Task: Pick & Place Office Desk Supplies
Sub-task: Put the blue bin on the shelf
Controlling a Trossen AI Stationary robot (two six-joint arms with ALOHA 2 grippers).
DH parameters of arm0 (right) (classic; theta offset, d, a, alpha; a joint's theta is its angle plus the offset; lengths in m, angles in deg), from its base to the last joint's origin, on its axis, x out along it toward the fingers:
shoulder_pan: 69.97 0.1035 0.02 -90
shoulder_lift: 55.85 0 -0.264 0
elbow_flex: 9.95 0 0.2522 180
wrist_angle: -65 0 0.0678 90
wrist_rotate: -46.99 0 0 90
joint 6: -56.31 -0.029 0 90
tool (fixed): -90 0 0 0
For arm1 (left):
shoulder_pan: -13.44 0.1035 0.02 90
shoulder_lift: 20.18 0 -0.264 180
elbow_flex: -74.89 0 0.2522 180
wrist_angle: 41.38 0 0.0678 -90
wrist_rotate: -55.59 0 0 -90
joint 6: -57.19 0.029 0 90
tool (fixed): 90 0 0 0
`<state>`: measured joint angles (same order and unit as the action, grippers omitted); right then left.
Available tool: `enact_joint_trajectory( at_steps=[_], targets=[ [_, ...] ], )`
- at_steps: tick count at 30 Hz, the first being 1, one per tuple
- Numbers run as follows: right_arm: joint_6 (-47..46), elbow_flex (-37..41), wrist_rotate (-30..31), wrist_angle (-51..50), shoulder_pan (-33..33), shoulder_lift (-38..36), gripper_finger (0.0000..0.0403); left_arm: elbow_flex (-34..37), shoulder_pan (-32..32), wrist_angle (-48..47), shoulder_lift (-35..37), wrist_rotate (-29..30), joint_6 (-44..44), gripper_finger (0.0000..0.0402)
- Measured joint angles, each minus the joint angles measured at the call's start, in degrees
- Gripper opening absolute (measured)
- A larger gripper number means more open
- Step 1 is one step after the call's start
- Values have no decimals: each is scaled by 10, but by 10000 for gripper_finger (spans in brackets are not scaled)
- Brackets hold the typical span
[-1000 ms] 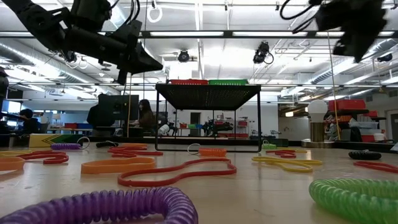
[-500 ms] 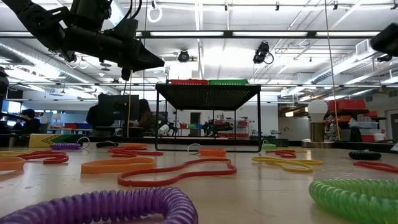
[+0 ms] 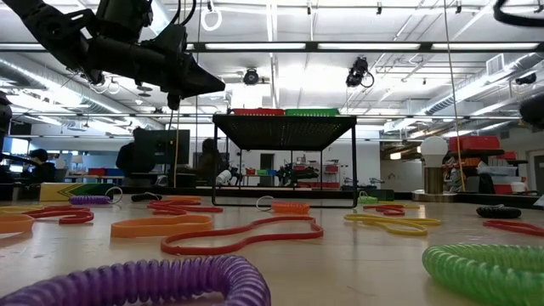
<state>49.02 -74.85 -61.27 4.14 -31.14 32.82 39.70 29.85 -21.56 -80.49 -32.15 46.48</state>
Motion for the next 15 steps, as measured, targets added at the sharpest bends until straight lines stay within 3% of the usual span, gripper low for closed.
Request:
enact_joint_trajectory(
  at_steps=[7,15],
  targets=[
    [-59,-2,-27,-2,-4,5,16,0,0,0,0,-29,-32,12],
    [-300,-78,9,-29,-28,-56,10,0,0,0,0,-34,-34,10]
  ],
)
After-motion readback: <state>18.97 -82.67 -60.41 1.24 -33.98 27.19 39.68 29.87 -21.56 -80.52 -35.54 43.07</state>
